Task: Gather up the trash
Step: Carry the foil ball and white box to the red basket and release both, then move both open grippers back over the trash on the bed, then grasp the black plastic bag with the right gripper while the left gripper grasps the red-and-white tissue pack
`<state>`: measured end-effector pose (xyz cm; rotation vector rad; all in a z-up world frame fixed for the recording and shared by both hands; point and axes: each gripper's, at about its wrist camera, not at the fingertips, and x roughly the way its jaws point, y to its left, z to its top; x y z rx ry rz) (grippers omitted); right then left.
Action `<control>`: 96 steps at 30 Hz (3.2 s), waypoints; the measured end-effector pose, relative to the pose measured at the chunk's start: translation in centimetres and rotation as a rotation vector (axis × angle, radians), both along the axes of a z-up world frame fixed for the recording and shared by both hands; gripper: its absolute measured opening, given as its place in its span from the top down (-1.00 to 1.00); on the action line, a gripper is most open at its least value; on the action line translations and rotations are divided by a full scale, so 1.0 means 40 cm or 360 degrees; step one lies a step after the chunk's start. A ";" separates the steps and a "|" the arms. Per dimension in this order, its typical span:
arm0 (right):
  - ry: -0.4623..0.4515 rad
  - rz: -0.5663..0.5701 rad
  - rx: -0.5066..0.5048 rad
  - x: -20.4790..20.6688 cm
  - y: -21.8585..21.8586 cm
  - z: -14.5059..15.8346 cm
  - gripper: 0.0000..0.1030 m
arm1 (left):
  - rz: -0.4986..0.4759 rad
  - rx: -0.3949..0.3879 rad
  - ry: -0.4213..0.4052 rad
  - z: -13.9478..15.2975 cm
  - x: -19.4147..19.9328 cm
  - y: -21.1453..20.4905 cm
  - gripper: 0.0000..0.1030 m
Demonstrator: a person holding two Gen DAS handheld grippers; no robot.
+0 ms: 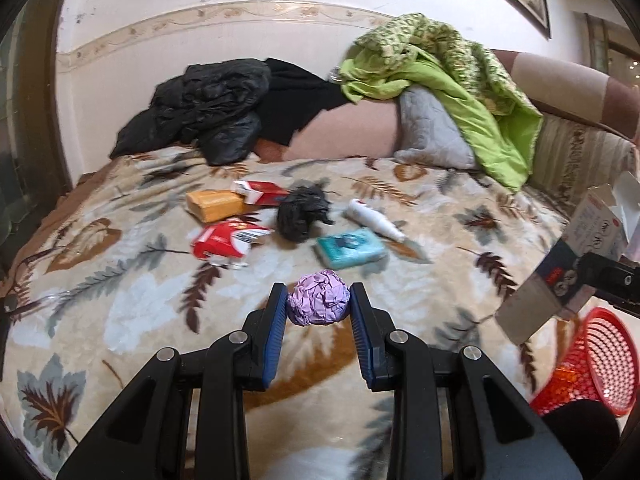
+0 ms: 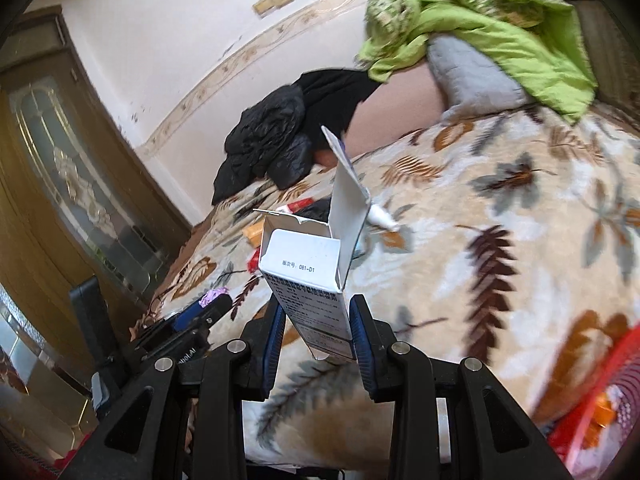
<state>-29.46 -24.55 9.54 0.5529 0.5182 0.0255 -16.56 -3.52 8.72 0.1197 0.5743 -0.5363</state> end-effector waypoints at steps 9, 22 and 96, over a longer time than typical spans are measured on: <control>0.0048 -0.0271 0.0011 -0.221 -0.149 0.011 0.32 | -0.0369 -0.0048 0.0019 0.063 -0.140 -0.152 0.41; 0.0240 -0.0697 0.0013 -0.479 -0.330 -0.032 0.32 | -0.1002 -0.0031 0.0249 0.073 -0.376 -0.486 0.41; 0.0548 0.0066 0.0240 0.866 0.077 -0.175 0.05 | 0.0530 -0.0309 0.0529 -0.102 0.450 0.226 -0.32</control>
